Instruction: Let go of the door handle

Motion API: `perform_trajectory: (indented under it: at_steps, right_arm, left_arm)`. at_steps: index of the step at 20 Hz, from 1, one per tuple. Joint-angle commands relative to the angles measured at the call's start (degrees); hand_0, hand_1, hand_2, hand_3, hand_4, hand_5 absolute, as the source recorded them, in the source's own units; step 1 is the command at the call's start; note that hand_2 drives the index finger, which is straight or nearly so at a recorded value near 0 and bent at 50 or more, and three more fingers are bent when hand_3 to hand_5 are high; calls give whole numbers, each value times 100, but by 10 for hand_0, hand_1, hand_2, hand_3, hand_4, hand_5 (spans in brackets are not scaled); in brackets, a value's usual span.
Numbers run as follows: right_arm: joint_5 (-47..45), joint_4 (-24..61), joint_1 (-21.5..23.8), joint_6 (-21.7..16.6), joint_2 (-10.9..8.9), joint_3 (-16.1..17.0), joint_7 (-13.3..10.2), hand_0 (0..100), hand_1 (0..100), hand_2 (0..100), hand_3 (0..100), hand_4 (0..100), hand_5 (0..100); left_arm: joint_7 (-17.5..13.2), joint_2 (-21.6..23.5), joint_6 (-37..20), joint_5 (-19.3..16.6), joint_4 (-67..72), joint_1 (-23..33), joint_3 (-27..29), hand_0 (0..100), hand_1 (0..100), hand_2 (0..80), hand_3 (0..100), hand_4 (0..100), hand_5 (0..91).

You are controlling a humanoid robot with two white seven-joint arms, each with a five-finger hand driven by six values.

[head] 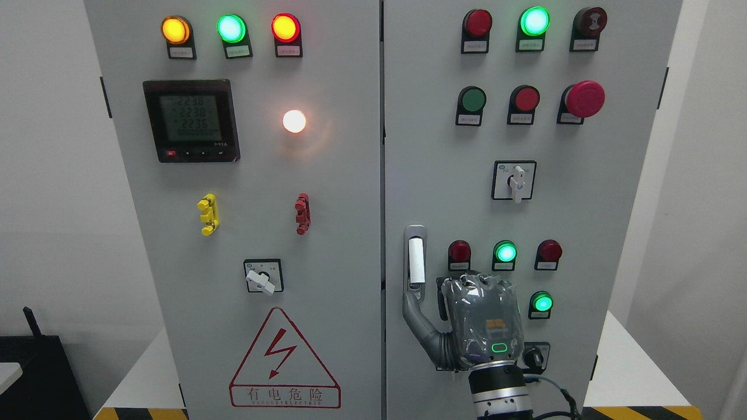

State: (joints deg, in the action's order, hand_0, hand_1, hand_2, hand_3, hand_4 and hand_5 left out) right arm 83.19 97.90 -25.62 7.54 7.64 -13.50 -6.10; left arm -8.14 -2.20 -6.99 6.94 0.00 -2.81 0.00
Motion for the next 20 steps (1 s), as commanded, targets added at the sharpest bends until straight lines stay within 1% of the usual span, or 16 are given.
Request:
perform_trajectory:
  at_steps: [1,11,13,20]
  right_arm:
    - [-4,1,-40,1,0,-4,3,374,0,911,1000,887,904]
    - [-13,-52,-84,1,0,-4,12,370,0,910,1000,889,905]
    - [-4,-69,-110,1,0,-4,91,370,0,911,1000,889,905]
    - [-4,-131,-172,63,0,-12,109,366,0,910,1000,889,905]
  left_arm:
    - [-3,0,5,0,97,0,62,120,389,0,0,0,0]
    - [-3,0,5,0,97,0,62,120,389,0,0,0,0]
    - [-3,0,5,0,97,0,62,120,389,0,0,0,0]
    - [-3,0,5,0,97,0,62,120,389,0,0,0,0]
